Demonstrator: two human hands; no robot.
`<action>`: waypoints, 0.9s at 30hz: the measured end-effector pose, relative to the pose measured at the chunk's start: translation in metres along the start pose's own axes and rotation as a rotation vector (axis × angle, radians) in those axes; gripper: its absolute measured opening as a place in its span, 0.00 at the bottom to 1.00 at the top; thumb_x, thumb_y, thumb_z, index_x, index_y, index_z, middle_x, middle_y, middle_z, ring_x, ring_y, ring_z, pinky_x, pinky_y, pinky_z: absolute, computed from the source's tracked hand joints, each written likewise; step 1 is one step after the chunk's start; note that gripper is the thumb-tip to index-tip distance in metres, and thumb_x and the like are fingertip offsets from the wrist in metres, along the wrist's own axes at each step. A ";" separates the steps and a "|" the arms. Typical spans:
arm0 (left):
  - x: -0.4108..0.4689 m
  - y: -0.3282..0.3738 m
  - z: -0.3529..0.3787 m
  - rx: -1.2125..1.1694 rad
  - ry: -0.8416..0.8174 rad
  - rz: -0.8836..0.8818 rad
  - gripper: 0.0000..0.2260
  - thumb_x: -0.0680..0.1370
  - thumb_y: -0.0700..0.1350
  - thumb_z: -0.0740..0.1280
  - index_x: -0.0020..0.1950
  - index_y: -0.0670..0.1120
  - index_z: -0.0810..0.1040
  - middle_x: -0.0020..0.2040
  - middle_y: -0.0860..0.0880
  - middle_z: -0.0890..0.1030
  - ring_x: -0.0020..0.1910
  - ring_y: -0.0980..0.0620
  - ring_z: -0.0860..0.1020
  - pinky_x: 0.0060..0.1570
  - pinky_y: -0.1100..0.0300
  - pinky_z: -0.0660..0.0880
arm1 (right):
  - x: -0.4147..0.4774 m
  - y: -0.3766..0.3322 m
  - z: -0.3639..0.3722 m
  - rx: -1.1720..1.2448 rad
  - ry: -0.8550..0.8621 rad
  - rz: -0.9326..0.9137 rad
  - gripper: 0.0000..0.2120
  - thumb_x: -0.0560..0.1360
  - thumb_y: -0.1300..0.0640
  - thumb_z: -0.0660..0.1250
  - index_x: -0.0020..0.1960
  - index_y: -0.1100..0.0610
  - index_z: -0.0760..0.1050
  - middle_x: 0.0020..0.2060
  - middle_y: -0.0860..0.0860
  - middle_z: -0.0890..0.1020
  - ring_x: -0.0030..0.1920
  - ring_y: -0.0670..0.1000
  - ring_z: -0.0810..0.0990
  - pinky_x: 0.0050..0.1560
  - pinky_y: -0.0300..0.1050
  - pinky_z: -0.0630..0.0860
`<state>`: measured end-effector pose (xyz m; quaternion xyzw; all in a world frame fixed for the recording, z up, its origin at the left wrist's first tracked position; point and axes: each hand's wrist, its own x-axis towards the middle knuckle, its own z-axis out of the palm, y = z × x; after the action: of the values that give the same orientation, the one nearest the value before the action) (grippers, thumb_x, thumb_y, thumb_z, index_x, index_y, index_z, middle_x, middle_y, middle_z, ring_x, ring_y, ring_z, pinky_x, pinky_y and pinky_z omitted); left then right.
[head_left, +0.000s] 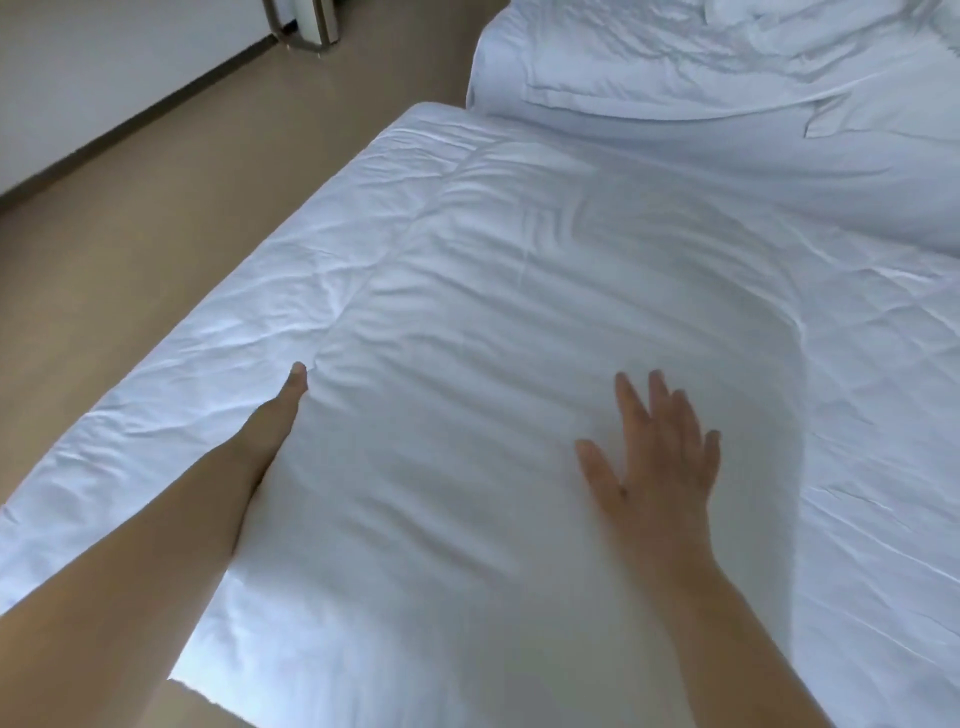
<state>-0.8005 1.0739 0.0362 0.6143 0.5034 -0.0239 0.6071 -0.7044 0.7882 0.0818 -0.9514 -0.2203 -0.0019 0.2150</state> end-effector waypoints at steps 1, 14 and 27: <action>0.000 0.006 0.001 -0.003 0.028 -0.004 0.28 0.74 0.68 0.54 0.56 0.47 0.76 0.52 0.46 0.78 0.54 0.44 0.76 0.61 0.52 0.69 | 0.011 0.022 -0.008 -0.030 -0.098 0.162 0.35 0.72 0.33 0.45 0.75 0.47 0.50 0.76 0.53 0.51 0.75 0.54 0.46 0.71 0.49 0.39; 0.051 0.070 0.096 0.548 0.256 0.205 0.40 0.70 0.64 0.65 0.75 0.50 0.52 0.74 0.46 0.60 0.71 0.42 0.61 0.68 0.47 0.56 | 0.049 0.114 -0.005 0.281 -0.083 0.807 0.45 0.69 0.38 0.65 0.75 0.47 0.42 0.76 0.51 0.45 0.75 0.55 0.47 0.71 0.61 0.49; 0.137 0.057 0.083 0.238 -0.163 0.026 0.53 0.54 0.59 0.71 0.75 0.52 0.50 0.70 0.48 0.67 0.66 0.45 0.68 0.59 0.56 0.66 | 0.074 0.121 0.020 0.424 0.090 1.155 0.40 0.63 0.40 0.73 0.62 0.62 0.60 0.63 0.62 0.70 0.62 0.64 0.70 0.66 0.60 0.63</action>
<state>-0.6474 1.1043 -0.0320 0.6844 0.4380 -0.1251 0.5692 -0.5885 0.7291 0.0215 -0.8526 0.3444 0.1187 0.3747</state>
